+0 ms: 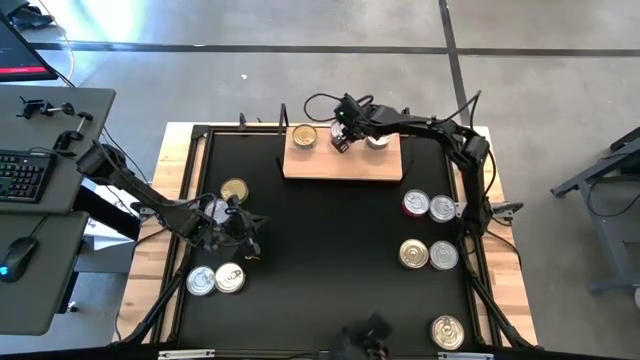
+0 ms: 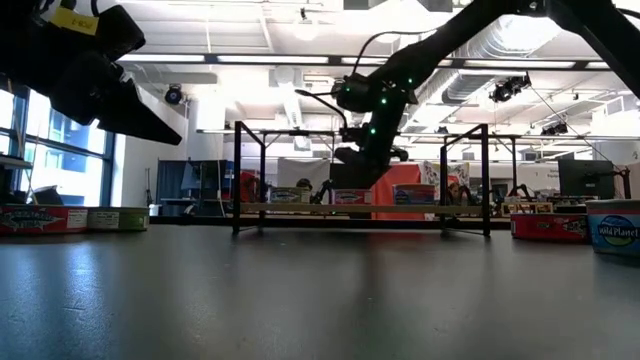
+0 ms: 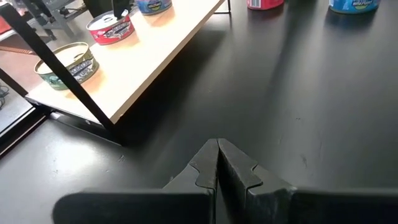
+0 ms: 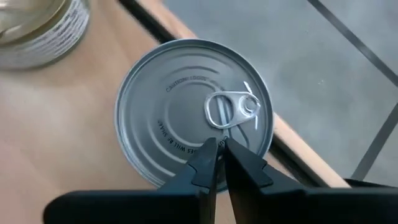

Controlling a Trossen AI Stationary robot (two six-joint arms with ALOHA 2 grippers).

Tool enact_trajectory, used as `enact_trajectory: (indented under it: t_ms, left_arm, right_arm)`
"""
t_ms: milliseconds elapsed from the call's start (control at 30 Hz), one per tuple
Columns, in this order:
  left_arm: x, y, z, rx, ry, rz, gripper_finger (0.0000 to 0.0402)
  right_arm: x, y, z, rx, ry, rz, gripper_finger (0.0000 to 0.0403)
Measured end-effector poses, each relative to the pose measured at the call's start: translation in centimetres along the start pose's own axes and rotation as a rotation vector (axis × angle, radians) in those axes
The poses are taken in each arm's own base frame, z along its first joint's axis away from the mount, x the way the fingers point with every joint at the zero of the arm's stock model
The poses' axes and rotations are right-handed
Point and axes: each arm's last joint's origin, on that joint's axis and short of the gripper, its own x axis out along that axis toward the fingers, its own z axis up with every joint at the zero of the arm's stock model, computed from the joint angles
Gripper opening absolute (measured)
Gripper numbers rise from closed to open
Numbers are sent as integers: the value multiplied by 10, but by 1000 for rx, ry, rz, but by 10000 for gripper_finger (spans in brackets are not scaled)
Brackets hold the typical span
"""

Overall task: Stack canned seafood by type on shelf
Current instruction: Adjust the red tuna can on the shelf, then align the red tuna can with the other red tuna can on the shelf

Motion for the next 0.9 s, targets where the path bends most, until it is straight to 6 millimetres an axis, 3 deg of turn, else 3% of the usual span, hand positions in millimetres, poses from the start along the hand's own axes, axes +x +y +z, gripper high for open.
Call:
enact_trajectory:
  t_ms: [533,733,900]
  left_arm:
    - [0,0,1,-5,-4,-2,1]
    - [0,0,1,-6,-4,-3,1]
    - [0,0,1,-5,-4,-3,1]
  right_arm:
    - [-30,13,2,-106,-56,27,23]
    - [-66,18,0,-154,-89,10,23]
    - [-103,58,-14,-197,-259,148,23]
